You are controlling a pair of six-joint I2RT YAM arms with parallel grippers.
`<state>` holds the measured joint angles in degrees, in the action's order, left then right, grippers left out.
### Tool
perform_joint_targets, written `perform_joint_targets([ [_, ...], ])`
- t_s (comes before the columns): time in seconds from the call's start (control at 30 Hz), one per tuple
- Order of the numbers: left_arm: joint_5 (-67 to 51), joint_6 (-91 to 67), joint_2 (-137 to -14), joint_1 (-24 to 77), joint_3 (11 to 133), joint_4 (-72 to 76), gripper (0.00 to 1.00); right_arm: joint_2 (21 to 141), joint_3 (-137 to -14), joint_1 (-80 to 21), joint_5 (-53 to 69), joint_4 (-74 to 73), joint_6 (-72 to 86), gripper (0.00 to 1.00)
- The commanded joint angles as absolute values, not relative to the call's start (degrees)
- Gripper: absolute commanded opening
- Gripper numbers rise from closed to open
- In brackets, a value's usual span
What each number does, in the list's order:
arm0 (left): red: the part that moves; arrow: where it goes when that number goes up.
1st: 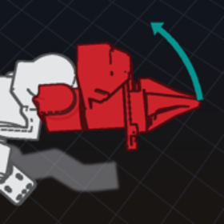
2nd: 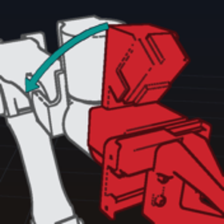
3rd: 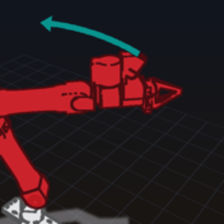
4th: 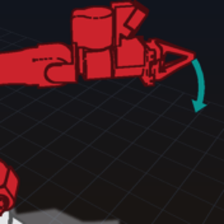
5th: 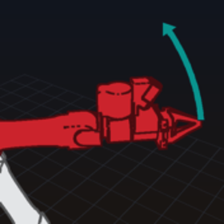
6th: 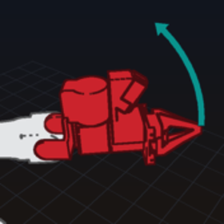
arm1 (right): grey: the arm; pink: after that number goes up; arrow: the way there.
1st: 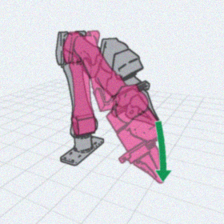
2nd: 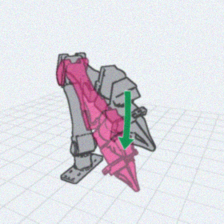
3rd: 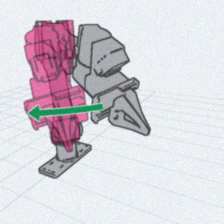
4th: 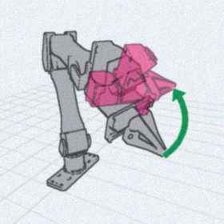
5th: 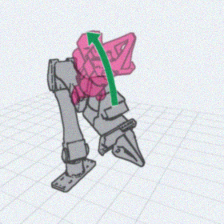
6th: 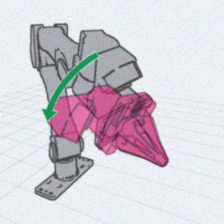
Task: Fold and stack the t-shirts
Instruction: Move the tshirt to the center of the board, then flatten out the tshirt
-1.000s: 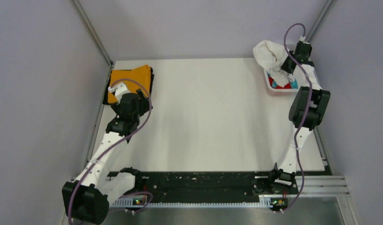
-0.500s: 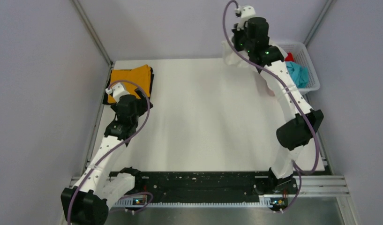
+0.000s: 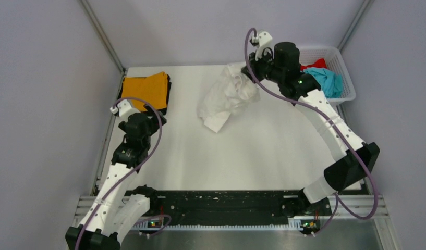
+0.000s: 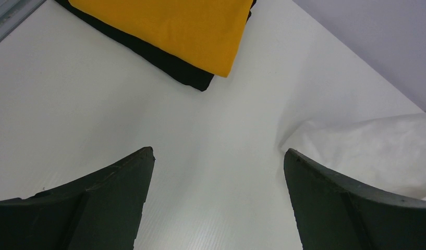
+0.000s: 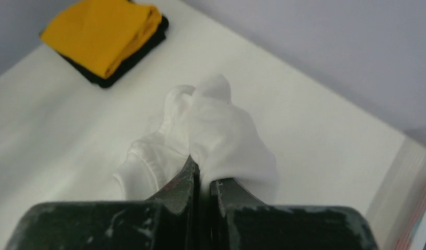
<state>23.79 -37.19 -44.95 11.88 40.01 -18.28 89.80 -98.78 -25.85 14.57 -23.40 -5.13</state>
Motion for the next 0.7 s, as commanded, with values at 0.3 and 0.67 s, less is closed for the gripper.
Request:
perform_joint_targets([
  [0.3,7.48,-39.15,-58.75,11.6,40.09,-12.97,0.99,74.19,-60.44,-17.1,-30.46,-32.37,22.05,0.92],
  [0.67,-9.57,-38.55,-86.2,11.73,53.84,-9.75,0.99,62.6,-46.36,-17.04,-11.95,-22.67,20.62,0.99],
])
